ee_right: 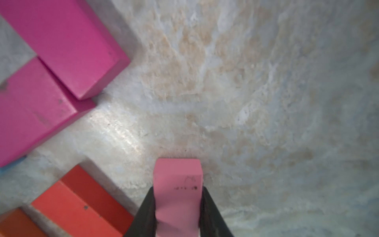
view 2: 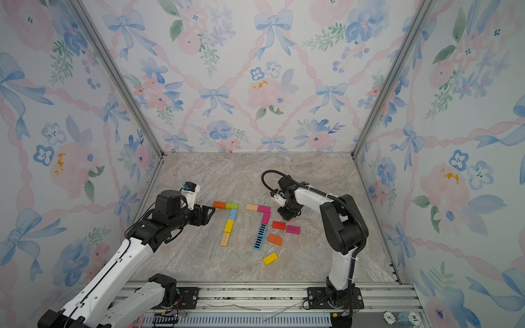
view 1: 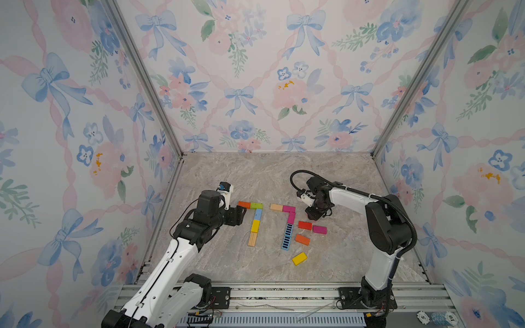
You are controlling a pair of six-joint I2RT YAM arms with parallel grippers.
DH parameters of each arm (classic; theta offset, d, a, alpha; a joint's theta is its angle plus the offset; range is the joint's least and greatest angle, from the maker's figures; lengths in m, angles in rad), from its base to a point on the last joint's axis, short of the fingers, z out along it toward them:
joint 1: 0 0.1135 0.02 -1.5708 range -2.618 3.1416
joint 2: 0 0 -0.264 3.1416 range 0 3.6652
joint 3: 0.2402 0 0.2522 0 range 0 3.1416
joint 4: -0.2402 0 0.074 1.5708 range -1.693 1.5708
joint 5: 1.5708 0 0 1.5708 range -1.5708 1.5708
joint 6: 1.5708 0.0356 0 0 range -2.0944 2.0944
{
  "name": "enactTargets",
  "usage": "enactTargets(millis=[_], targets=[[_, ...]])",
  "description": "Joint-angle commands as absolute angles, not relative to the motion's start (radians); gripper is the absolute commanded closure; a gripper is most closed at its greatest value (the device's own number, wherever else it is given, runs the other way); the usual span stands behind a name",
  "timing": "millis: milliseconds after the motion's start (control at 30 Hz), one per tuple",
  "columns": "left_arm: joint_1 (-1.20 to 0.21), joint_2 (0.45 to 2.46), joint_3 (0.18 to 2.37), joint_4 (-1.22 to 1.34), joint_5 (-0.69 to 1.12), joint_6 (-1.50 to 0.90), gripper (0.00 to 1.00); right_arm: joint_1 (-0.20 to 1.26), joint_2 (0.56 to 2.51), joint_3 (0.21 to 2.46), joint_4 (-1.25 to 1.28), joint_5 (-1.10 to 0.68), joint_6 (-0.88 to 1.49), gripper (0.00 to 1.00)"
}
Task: Assemble the number 7 with building blocks
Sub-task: Adjust the building block at the center of the board.
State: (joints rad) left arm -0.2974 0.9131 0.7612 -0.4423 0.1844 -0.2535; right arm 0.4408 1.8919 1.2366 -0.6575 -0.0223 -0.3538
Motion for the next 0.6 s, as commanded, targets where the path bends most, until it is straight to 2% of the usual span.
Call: enactTargets(millis=[0,267,333,567], targets=[[-0.291,0.902,0.747,-0.435,0.202,-0.232,0.23,0.459,1.898,1.198,-0.685,-0.028,-0.434,0.71],[-0.291,0.901,0.747,-0.435,0.200,-0.232,0.23,0.458,1.873,1.232,-0.730,-0.032,-0.658,0.74],[-0.291,0.902,0.746,-0.436,0.201,-0.232,0.23,0.452,1.902,1.285,-0.806,-0.079,-0.763,0.82],[-0.291,0.901,0.744,-0.435,0.193,-0.232,0.23,0.452,2.008,1.414,-0.841,-0.081,-0.824,0.81]])
